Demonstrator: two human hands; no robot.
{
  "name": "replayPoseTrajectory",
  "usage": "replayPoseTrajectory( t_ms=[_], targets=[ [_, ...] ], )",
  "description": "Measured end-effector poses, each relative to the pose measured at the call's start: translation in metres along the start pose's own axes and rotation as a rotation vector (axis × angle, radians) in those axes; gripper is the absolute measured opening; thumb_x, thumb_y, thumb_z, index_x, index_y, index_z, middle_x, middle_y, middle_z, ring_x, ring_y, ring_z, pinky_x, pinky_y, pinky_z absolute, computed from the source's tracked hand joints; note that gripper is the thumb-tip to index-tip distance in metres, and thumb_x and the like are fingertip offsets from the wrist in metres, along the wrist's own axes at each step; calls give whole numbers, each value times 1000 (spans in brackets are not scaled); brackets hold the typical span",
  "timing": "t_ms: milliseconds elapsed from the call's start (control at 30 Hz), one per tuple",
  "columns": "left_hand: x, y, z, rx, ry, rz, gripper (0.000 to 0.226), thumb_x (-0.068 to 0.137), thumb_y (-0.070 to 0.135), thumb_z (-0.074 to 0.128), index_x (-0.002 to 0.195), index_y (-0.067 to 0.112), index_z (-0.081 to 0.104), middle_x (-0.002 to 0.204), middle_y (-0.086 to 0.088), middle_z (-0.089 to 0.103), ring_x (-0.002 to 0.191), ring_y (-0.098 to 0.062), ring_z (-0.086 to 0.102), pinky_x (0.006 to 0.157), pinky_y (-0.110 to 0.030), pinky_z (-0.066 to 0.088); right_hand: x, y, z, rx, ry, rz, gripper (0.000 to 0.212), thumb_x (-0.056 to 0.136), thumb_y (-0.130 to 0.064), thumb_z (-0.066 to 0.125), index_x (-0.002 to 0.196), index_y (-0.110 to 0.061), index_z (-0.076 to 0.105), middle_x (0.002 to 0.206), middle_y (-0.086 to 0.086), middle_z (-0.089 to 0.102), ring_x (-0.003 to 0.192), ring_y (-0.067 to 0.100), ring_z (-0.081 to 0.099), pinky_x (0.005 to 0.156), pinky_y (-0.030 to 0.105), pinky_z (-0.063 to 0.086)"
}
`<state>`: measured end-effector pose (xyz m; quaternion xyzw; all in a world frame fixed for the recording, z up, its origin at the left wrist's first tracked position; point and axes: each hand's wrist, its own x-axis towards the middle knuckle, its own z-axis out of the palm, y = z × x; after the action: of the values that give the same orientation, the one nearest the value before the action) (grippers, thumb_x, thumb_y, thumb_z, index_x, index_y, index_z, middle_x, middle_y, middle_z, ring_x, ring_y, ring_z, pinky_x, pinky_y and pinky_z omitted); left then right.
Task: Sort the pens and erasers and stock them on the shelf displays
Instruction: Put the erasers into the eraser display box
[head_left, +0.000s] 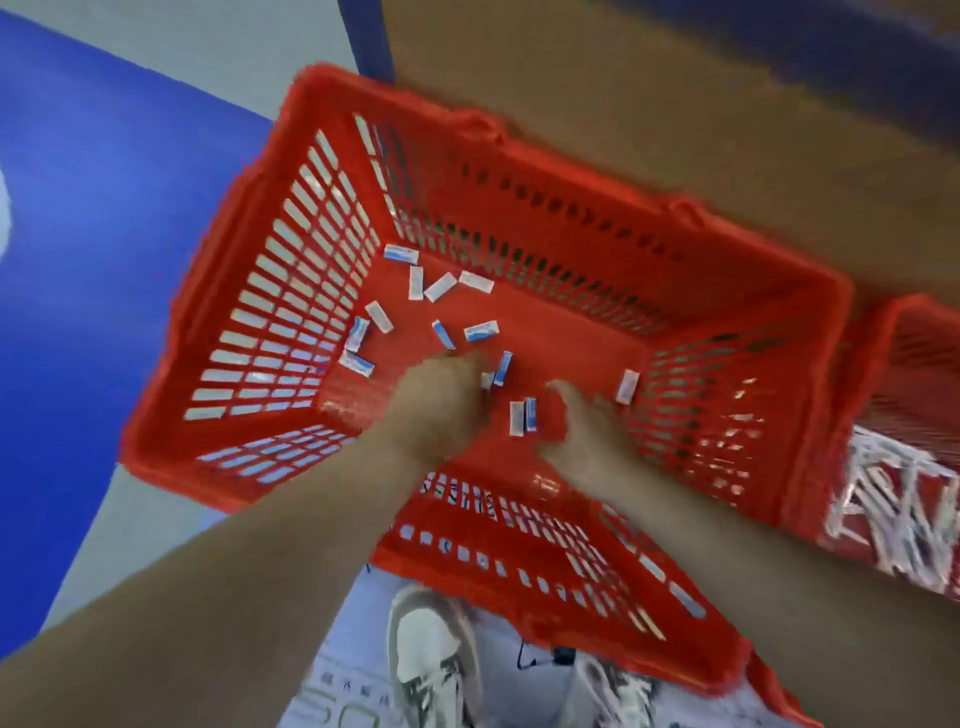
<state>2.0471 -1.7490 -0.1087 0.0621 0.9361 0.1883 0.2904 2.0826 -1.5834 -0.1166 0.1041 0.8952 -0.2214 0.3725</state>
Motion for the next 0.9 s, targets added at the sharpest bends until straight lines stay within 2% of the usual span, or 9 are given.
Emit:
replayPoseTrajectory(
  t_ms=[100, 267, 467, 533, 600, 667, 700, 800, 900],
  targets=[
    [40, -1, 44, 73, -49, 74, 37, 90, 23, 50, 127, 23, 49, 115, -11, 60, 105, -34, 59, 85, -42, 49, 38, 10, 39, -16, -37, 5, 76, 82, -24, 67, 147, -22, 26, 140, 18, 40, 128, 34, 41, 103, 37, 38],
    [76, 2, 80, 235, 39, 90, 34, 94, 24, 43, 128, 28, 40, 115, -14, 51, 87, -37, 63, 61, -37, 41, 65, 16, 67, -34, 100, -29, 49, 81, -30, 66, 124, -27, 43, 118, 11, 44, 95, 36, 57, 80, 37, 46],
    [81, -5, 75, 182, 88, 81, 36, 86, 21, 53, 120, 30, 45, 113, -12, 48, 86, -36, 62, 64, -41, 47, 66, 8, 57, -81, 90, 66, 51, 68, -30, 76, 111, -25, 48, 117, 5, 48, 99, 32, 60, 77, 34, 46],
    [88, -5, 64, 185, 138, 69, 42, 83, 24, 57, 122, 31, 44, 116, -11, 43, 94, -35, 57, 66, -40, 45, 69, 5, 54, 73, 116, 140, 30, 70, -29, 71, 93, -24, 51, 105, 3, 57, 95, 29, 60, 72, 32, 42],
    [99, -8, 56, 264, 174, 61, 38, 87, 23, 53, 123, 30, 45, 121, -13, 39, 108, -35, 48, 75, -42, 47, 73, 2, 50, 433, 128, 255, 19, 67, -31, 62, 75, -19, 49, 81, 1, 64, 78, 26, 60, 64, 32, 43],
    [110, -13, 54, 345, 165, 59, 33, 92, 19, 45, 124, 29, 48, 123, -14, 38, 113, -35, 44, 81, -44, 48, 74, -1, 43, 811, 125, 359, 10, 66, -27, 55, 71, -19, 51, 65, 0, 62, 57, 22, 56, 52, 30, 42],
    [113, -14, 53, 360, 140, 61, 33, 93, 16, 43, 123, 29, 48, 124, -15, 39, 112, -36, 45, 81, -44, 49, 74, -2, 38, 959, 94, 403, 3, 70, -21, 53, 73, -20, 52, 65, 2, 59, 53, 20, 53, 47, 26, 38],
    [116, -16, 52, 332, 91, 100, 31, 91, 12, 47, 117, 28, 51, 120, -14, 42, 96, -36, 57, 75, -41, 49, 69, -5, 18, 1309, -36, 472, 17, 76, -5, 47, 82, -18, 56, 63, 5, 51, 48, 16, 47, 42, 17, 32],
    [112, -19, 51, 117, 96, 97, 24, 80, 10, 57, 99, 25, 57, 98, -7, 58, 84, -25, 61, 67, -28, 41, 60, -9, 2, 1515, -140, 461, 16, 79, -4, 45, 80, -10, 60, 58, 5, 48, 47, 15, 48, 40, 18, 41]
  ],
)
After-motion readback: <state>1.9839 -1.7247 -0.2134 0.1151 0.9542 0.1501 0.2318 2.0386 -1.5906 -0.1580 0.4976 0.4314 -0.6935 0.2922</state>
